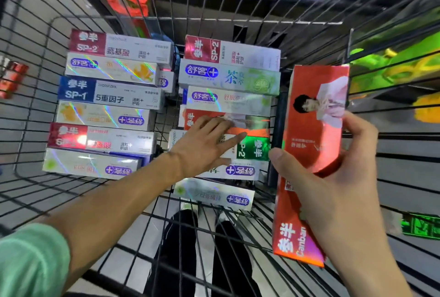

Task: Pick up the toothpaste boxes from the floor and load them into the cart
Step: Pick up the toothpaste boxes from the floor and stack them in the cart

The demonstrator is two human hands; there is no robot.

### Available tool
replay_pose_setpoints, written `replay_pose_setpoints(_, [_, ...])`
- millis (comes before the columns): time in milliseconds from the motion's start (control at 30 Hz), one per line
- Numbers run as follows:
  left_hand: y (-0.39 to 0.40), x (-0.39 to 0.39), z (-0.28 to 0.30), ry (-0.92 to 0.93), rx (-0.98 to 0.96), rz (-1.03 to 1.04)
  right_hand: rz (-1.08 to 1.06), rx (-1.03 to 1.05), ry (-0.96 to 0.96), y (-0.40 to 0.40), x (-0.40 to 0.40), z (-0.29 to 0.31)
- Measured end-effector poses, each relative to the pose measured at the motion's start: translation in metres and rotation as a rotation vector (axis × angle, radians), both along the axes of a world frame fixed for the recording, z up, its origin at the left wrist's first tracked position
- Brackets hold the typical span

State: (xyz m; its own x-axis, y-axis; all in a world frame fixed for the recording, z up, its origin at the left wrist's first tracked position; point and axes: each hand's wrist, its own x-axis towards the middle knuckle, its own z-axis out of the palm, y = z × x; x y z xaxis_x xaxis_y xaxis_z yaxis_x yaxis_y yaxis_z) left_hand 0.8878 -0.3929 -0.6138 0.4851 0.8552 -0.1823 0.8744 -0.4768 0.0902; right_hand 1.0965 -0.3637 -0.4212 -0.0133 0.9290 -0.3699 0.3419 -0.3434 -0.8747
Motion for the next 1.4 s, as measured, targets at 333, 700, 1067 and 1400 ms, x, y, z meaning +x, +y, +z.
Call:
replay_pose_setpoints(333, [-0.019, -0.064, 0.104, -0.262, 0.101, 0.534, 0.428, -0.003, -0.283, -0.012, -0.008, -0.021])
replay_pose_setpoints(700, [-0.072, -0.08, 0.103, -0.221, 0.032, 0.75, 1.279, 0.127, -0.564, -0.031, -0.047, -0.119])
replay_pose_setpoints(1067, [-0.072, -0.069, 0.098, -0.144, 0.011, 0.694, 1.314, 0.593, -0.955, -0.038, -0.037, -0.157])
replay_pose_setpoints(1400, [-0.073, -0.063, 0.101, 0.051, 0.05, 0.682, 1.245, 0.618, -0.975, -0.035, -0.03, -0.159])
